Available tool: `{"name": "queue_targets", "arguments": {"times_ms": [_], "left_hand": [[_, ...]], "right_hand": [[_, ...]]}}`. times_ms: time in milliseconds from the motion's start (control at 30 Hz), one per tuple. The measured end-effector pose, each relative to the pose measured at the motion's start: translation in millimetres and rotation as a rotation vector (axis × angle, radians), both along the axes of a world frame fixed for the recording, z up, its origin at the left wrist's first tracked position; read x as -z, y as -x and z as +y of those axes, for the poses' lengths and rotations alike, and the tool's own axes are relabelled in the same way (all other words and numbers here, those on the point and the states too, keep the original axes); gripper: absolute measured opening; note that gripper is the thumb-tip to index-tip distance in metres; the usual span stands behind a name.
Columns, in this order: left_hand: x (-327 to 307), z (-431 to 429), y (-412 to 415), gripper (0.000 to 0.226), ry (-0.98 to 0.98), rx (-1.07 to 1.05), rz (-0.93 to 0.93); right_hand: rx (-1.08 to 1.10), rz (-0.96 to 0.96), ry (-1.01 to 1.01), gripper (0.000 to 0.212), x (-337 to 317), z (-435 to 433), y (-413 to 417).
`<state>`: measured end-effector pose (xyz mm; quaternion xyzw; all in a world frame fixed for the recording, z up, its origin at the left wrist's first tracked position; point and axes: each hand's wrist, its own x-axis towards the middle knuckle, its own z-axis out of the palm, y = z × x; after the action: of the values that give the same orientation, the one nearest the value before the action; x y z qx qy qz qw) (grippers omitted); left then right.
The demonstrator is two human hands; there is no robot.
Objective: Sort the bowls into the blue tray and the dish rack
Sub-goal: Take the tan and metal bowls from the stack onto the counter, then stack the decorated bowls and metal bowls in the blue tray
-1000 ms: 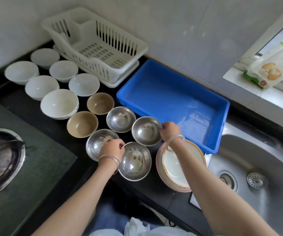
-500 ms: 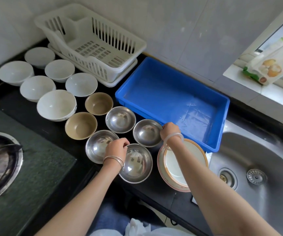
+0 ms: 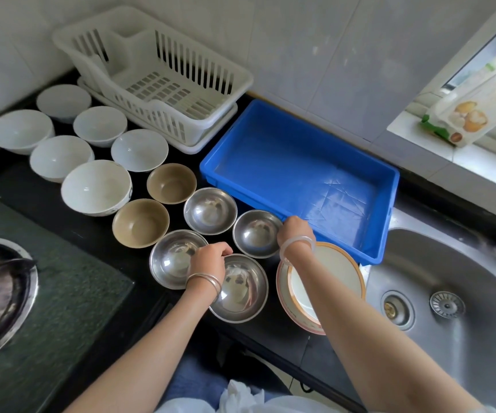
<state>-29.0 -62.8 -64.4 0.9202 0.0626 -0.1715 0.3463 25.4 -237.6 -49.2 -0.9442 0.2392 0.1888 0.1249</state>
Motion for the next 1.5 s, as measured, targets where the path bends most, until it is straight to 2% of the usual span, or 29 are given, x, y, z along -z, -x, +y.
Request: {"name": "queue_targets", "arguments": {"times_ms": [233, 433, 567, 733, 933, 1067, 1333, 1500], "left_hand": [[-1.2, -1.0, -2.0, 0.038, 0.011, 0.034, -0.004], [-4.7, -0.8, -4.2, 0.028, 0.001, 0.084, -0.014], [-14.5, -11.4, -10.1, 0.025, 0.021, 0.105, -0.031], [-26.0, -49.1, -12.9, 0.023, 0.101, 0.18, -0.015], [-24.6, -99.4, 0.1, 0.028, 0.119, 0.318, 0.097], [-23.0, -112.3, 5.0, 0.029, 0.018, 0.336, 0.04], [-27.4, -119.7, -0.3, 0.034, 0.025, 0.303, -0.014], [-30.8, -123.2, -1.5, 0.033, -0.078, 0.35, -0.073]], "right_hand": [[-0.06, 0.01, -0.002, 0.025, -2.3, -3.1, 4.8], [-0.086, -0.011, -0.055, 0.024, -9.6, -11.3, 7.7], [-0.046, -0.195, -0.035, 0.025, -21.0, -32.0, 22.1], [0.164, -0.402, -0.085, 0.027, -27.0, -80.5, 63.8], [0.371, -0.304, -0.159, 0.022, -16.0, -119.9, 125.1], [0.424, -0.297, -0.203, 0.022, -9.1, -120.9, 148.5], [0.492, -0.263, -0.175, 0.02, -10.3, -106.3, 158.2], [0.548, -0.274, -0.149, 0.019, -11.9, -96.5, 157.7]]}}
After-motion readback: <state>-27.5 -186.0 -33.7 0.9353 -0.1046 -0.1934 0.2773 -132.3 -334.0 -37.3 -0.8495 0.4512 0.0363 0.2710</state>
